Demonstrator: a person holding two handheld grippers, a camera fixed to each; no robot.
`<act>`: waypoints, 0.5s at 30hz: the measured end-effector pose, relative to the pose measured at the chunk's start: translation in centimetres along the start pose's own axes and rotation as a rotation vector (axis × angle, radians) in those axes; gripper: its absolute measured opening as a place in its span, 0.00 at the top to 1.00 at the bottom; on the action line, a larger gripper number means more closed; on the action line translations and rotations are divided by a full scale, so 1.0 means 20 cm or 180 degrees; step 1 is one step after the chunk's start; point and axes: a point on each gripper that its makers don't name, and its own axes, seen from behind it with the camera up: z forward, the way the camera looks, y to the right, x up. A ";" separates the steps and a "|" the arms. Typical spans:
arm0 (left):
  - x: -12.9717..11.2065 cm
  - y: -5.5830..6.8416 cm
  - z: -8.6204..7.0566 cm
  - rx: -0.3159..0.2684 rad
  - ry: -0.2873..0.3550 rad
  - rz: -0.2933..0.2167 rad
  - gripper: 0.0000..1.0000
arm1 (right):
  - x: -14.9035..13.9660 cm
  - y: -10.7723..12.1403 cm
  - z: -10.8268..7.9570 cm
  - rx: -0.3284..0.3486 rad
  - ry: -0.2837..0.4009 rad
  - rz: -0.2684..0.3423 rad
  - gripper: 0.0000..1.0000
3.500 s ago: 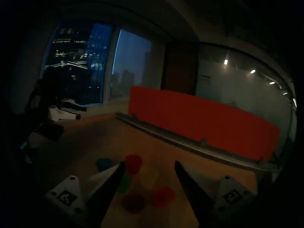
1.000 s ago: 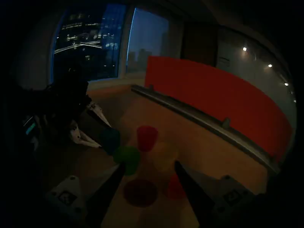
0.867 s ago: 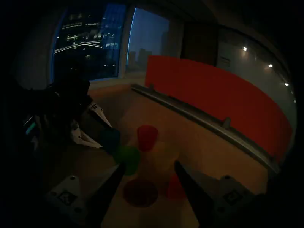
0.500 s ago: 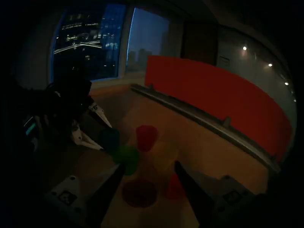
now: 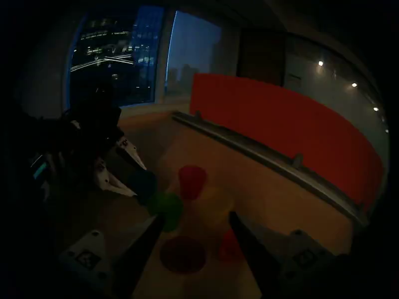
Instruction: Pour water
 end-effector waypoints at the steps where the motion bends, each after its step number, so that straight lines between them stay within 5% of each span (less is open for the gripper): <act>1: 0.00 0.00 0.00 -0.0005 -0.0004 -0.0008 0.08 | 0.00 0.00 0.00 0.0002 0.0000 -0.0001 0.00; 15: 0.07 -0.04 -0.11 0.0068 0.0156 -0.0046 0.09 | 0.02 -0.04 0.06 0.0075 -0.0014 -0.0016 0.00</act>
